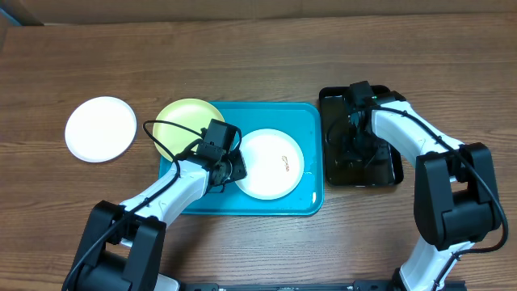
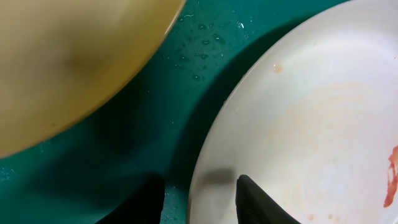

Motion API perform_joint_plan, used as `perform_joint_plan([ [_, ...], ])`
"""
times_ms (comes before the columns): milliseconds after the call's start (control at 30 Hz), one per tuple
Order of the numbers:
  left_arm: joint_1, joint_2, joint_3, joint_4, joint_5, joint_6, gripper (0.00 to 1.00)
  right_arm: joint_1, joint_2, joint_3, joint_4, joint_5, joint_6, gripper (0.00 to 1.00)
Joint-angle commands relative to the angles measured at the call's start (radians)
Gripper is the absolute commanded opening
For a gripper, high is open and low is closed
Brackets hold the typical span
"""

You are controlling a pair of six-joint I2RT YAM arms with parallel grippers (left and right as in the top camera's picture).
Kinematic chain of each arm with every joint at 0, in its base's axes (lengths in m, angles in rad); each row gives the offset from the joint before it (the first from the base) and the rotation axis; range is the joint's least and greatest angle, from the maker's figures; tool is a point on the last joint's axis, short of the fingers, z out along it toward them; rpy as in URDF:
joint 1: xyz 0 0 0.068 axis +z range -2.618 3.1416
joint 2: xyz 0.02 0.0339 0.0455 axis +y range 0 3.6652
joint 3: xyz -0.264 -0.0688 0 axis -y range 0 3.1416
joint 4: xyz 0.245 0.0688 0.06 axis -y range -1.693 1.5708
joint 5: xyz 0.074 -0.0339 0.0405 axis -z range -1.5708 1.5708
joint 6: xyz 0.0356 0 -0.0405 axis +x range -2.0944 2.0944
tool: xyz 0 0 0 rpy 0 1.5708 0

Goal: Clean dirty plates on tray and stack at the side
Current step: 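Grasp the green sponge in the black tray with the right gripper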

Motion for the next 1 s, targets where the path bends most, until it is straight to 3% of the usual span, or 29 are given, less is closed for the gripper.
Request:
perform_joint_plan([
  [0, -0.001, 0.040, -0.034, -0.024, -0.021, -0.010, 0.40, -0.005, -0.012, 0.000, 0.005, -0.023, 0.002, 0.04],
  [100, -0.001, 0.040, -0.034, -0.024, -0.021, -0.010, 0.40, -0.005, -0.013, 0.021, -0.012, -0.023, -0.002, 0.04],
  [133, -0.001, 0.040, -0.034, -0.024, -0.021, -0.010, 0.40, -0.007, -0.013, 0.035, -0.019, -0.023, -0.002, 0.10],
  [167, -0.001, 0.040, -0.034, -0.023, -0.021, -0.010, 0.42, -0.009, -0.013, 0.050, -0.026, -0.022, -0.002, 0.32],
  [233, -0.001, 0.040, -0.034, -0.021, -0.021, -0.010, 0.47, -0.015, -0.013, 0.080, -0.038, -0.009, -0.002, 0.59],
  [300, -0.001, 0.040, -0.034, -0.021, -0.021, -0.010, 0.48, -0.023, -0.013, 0.090, -0.028, 0.018, -0.001, 0.77],
  [367, -0.001, 0.040, -0.034, -0.022, -0.021, -0.010, 0.47, -0.035, -0.012, 0.090, -0.006, 0.032, -0.001, 0.87],
  [567, -0.001, 0.040, -0.034, -0.024, -0.022, -0.010, 0.38, -0.063, -0.012, 0.081, 0.034, 0.030, 0.003, 0.87],
  [633, -0.001, 0.040, -0.034, -0.024, -0.022, -0.010, 0.31, -0.063, -0.012, 0.068, 0.052, 0.019, 0.003, 0.82],
  [767, -0.001, 0.042, -0.034, -0.025, -0.023, -0.010, 0.27, -0.061, -0.012, 0.012, 0.111, -0.023, 0.002, 0.79],
  [967, -0.001, 0.051, -0.034, -0.032, -0.022, -0.010, 0.26, -0.062, -0.012, -0.023, 0.145, -0.023, 0.002, 0.57],
])
